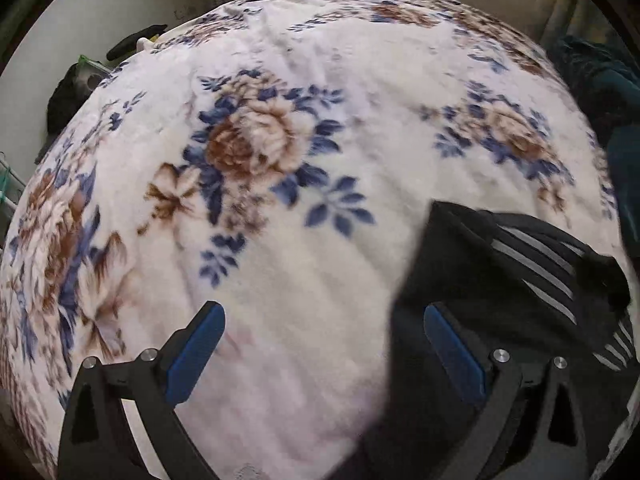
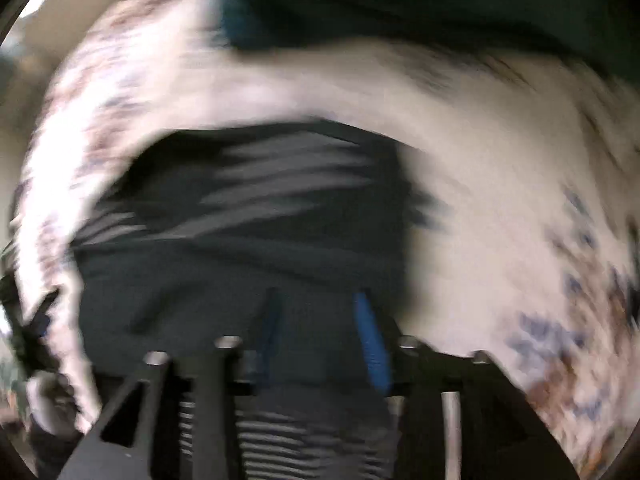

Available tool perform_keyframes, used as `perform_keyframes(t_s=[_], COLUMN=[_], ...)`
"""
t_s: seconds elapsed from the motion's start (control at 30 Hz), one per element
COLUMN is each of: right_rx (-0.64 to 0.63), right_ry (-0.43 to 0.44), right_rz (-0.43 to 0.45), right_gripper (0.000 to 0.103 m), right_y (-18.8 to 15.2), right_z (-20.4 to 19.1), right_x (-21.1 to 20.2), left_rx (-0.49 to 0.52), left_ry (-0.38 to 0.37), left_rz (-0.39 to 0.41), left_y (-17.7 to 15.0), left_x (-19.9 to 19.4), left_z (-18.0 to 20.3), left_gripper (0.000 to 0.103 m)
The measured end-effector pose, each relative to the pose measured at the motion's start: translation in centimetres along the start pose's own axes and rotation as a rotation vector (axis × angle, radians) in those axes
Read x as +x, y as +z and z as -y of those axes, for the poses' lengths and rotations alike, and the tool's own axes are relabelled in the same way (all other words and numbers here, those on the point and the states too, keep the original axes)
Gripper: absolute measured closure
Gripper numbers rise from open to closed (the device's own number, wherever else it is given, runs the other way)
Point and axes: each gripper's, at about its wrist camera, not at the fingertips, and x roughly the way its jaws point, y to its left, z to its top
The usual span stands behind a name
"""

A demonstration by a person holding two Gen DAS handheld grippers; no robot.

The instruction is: Fold small clothes

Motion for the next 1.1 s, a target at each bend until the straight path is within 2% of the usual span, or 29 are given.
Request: perform_keyframes(t_s=[0.03,0.13,0.17,0.23,0.3,0.37,0.4,0.43,0.47,0.53,0.6,0.67,0.7,0.77,0.8,0.83,0.9,0.93,0.97,1.03,1.1], right_rx=[-0.06,-0.222,-0.276,-0.437,-0.53,-0.632,-0.695,-0.751,-0.773,-0.724,-0.616,-0.525,-0.519,-0.562,-0.599,-0.631,-0.703,-0.733,-0.752,-0.732,-0.709], right_ry=[0.073,0.251,0.274,0.24,0.205,0.198,0.144,0.082,0.037,0.022,0.087,0.13,0.143,0.148,0.123,0.096,-0.018,-0.089,-0.121,-0.121,-0.109], right_rz=[-0.015,-0.115,-0.136,-0.152,-0.161,-0.188,-0.175,-0.156,-0.129,-0.125,-0.171,-0.181,-0.179,-0.191,-0.197,-0.209,-0.228,-0.223,-0.207,-0.177,-0.183], right_gripper=[0.041,0.041,0.041,0.041,0.041,0.053,0.078,0.096,0.096,0.098,0.098,0.096,0.093,0.063,0.037,0.032,0.032,0.032,0.032,0.032,0.032], right_y=[1.0,3.9,4.4,5.5,6.1,6.0,5.7,5.4,5.5,6.8,8.0,8.7,8.5,7.3,6.6,6.1,5.1,4.8,4.8,5.8,6.6], right_z=[-3.5,-15.1,-18.0,-25.4,-29.6,-32.9,-34.2,-34.9,-35.1,-34.3,-32.9,-31.1,-30.4,-29.0,-28.1,-27.4,-25.6,-24.9,-24.3,-23.2,-22.5], right_x=[0.9,5.9,7.3,10.7,13.0,14.8,15.7,16.4,16.8,17.4,17.2,15.6,14.5,12.9,12.7,13.0,14.3,15.2,15.8,16.7,17.1], left_rx=[0.011,0.029,0.02,0.002,-0.003,0.002,0.003,0.007,0.009,0.013,-0.012,-0.054,-0.068,-0.057,-0.029,-0.007,0.05,0.054,0.047,0.026,0.038], left_ry=[0.01,0.056,0.05,0.042,0.032,0.025,0.021,0.021,0.022,0.025,0.034,0.002,-0.019,-0.035,-0.031,-0.013,0.038,0.041,0.027,0.005,0.032], left_rz=[0.008,-0.025,-0.035,-0.045,-0.034,-0.034,-0.034,-0.034,-0.034,-0.038,-0.042,-0.018,-0.011,-0.018,-0.03,-0.042,-0.088,-0.101,-0.104,-0.102,-0.108], left_y=[-0.6,-1.5,-1.7,-2.5,-2.8,-2.9,-2.8,-2.9,-2.9,-3.1,-3.4,-4.2,-4.4,-5.3,-5.9,-6.5,-8.3,-8.9,-9.2,-9.1,-8.7], left_x=[0.1,1.8,2.3,2.9,3.1,3.3,3.4,3.4,3.5,3.0,1.6,-0.5,-1.3,-2.1,-2.0,-1.6,0.1,0.7,1.0,0.8,0.1], left_z=[0.4,0.6,0.5,-0.1,-0.5,-0.8,-0.9,-1.0,-1.2,-1.3,-2.2,-2.7,-2.8,-2.1,-1.3,-0.8,-0.1,-0.2,-0.7,-1.2,-0.8], left_gripper=[0.0,0.0,0.0,0.0,0.0,0.0,0.0,0.0,0.0,0.0,0.0,0.0,0.0,0.0,0.0,0.0,0.0,0.0,0.0,0.0,0.0])
